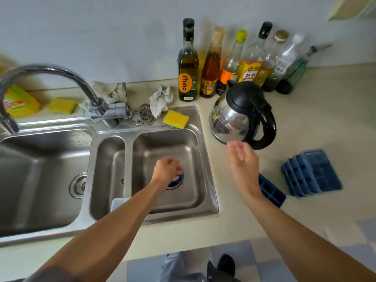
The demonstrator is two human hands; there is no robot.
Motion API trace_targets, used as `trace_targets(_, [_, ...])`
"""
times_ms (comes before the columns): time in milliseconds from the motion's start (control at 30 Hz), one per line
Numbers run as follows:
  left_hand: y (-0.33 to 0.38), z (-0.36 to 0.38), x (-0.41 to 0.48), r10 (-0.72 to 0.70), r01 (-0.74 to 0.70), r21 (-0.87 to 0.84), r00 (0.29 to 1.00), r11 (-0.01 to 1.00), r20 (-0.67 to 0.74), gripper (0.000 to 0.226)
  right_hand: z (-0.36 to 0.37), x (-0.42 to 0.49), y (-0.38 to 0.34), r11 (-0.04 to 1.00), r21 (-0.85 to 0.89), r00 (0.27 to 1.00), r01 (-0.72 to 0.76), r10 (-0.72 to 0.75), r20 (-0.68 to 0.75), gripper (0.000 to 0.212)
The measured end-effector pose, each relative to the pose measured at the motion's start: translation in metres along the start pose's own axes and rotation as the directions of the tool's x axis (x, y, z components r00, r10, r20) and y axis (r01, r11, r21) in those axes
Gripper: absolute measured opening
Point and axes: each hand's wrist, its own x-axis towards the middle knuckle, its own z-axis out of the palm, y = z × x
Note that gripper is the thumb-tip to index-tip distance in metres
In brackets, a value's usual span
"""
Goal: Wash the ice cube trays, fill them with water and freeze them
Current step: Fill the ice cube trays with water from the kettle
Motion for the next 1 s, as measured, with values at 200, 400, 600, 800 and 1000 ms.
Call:
trace_targets(200, [0.014, 0.028, -0.036, 0.049, -0.063, 0.104, 0.99, 0.993, 0.129, 0.021, -0.062, 0.044, -0.041, 0.979, 0.038, 0.889, 0.201, -0.166, -0.427, 0.032])
trace_targets(400, [0.02, 0.031, -0.046, 0.1, -0.143, 0.204, 0.973, 0.968, 0.207, 0.024, -0.07, 0.093, -0.032, 1.0, 0.001, 0.955, -0.009, 0.009, -0.296, 0.042])
trace_targets(600, [0.02, 0.02, -0.048, 0.098, -0.142, 0.195, 0.97, 0.97, 0.221, 0.018, -0.064, 0.102, -0.021, 0.98, 0.146, 0.987, -0.138, 0.148, -0.064, 0.07])
trace_targets(800, [0.022, 0.011, -0.037, 0.048, -0.097, 0.199, 0.97, 0.975, 0.239, 0.018, -0.043, 0.076, -0.026, 0.969, 0.171, 0.98, -0.176, 0.188, -0.058, 0.072])
trace_targets(1000, [0.021, 0.019, -0.016, 0.031, -0.067, 0.115, 0.957, 0.991, 0.29, 0.019, -0.024, 0.038, -0.028, 0.947, 0.208, 0.957, -0.245, 0.271, -0.106, 0.072])
